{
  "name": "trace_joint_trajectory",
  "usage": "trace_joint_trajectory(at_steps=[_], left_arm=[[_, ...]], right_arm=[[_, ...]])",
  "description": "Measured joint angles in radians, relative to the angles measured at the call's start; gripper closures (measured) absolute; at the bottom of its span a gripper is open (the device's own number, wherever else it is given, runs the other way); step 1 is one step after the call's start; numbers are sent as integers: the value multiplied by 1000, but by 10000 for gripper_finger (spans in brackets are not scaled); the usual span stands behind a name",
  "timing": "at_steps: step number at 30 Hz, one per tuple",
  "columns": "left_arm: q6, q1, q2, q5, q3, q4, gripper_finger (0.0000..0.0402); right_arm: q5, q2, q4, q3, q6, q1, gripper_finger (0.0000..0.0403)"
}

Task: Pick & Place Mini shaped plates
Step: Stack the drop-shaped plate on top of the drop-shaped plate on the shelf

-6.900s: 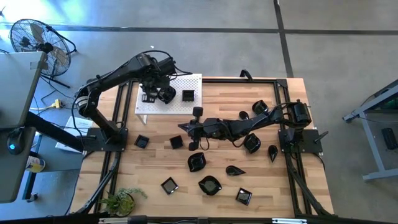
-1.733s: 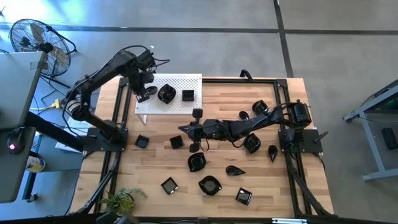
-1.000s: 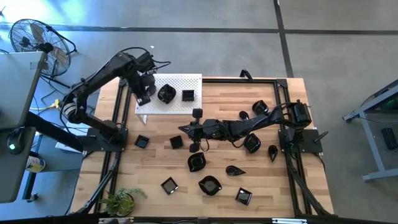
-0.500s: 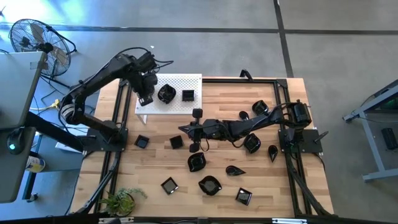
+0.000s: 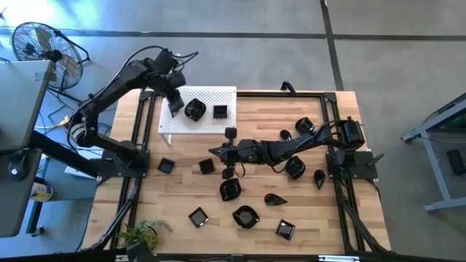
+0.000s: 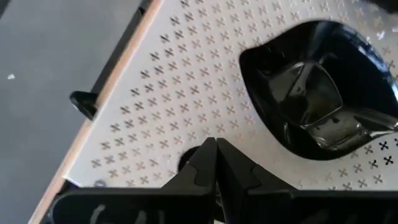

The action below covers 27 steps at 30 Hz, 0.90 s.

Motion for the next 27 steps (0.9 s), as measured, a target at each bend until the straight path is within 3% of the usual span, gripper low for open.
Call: trace_joint_trajectory(at_steps=[9,27], left_arm=[[11,-3,0,1,-71,48,401],[12,-3,1,2,-74,45,401]], right_arm=[[0,0,0,0,0,0,401],[0,0,0,0,0,0,402]])
